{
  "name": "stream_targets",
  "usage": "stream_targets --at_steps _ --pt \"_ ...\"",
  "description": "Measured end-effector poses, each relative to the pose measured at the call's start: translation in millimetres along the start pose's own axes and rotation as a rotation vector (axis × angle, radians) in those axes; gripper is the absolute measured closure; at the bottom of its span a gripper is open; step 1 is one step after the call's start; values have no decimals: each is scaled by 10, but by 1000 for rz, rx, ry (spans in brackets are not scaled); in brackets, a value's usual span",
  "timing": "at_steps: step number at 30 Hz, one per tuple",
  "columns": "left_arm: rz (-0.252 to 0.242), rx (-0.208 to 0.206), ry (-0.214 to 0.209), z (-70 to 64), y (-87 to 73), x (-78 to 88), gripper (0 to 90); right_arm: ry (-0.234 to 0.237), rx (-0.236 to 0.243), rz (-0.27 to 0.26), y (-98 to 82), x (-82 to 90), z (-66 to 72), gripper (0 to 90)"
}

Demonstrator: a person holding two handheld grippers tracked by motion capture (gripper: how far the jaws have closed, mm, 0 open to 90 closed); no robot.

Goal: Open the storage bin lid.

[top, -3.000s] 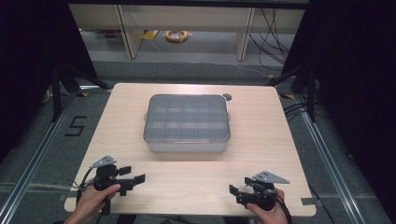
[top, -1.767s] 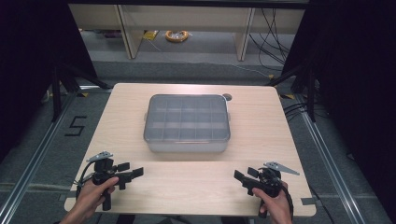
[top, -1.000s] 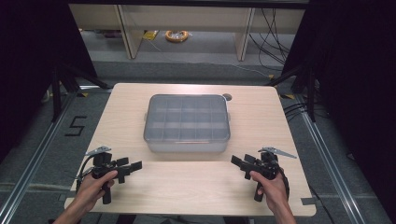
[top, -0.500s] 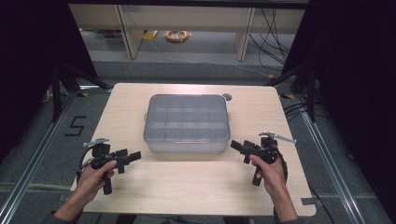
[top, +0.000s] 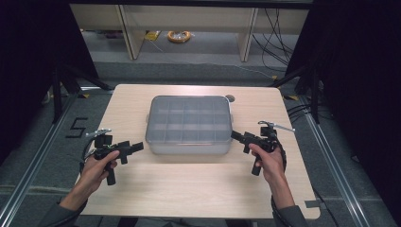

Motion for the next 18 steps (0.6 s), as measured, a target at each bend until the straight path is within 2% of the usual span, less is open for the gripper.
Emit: stream_targets --at_steps 4,6,12,13,14,15,17,18 --pt "-2 10 -5 3 110 -18 148 11 -4 0 46 -52 -5 254" --pt "-7 17 22 33 208 -57 148 11 -5 -2 101 -93 13 255" --pt "4 9 24 22 323 -147 148 8 -8 -8 155 -177 18 257" --pt "-8 26 25 9 338 -166 148 10 -7 2 150 -197 20 257" --pt "6 13 27 16 347 -171 148 13 -71 21 139 -198 69 257" --pt "11 13 27 10 357 -185 148 5 -9 5 152 -223 15 257" --pt "8 21 29 0 376 -214 148 1 -9 8 150 -247 1 257" --pt "10 25 26 -4 392 -235 148 10 -56 25 133 -258 29 257"
Point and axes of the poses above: each handheld gripper's, and its own axes: x roughly backward along the jaws, y roughly out of its top, z roughly to its left, the point moved 3 cm from there along -x, roughly forward along the jaws, and after that the axes turned 6 degrees about z, right-handed, at the moved point
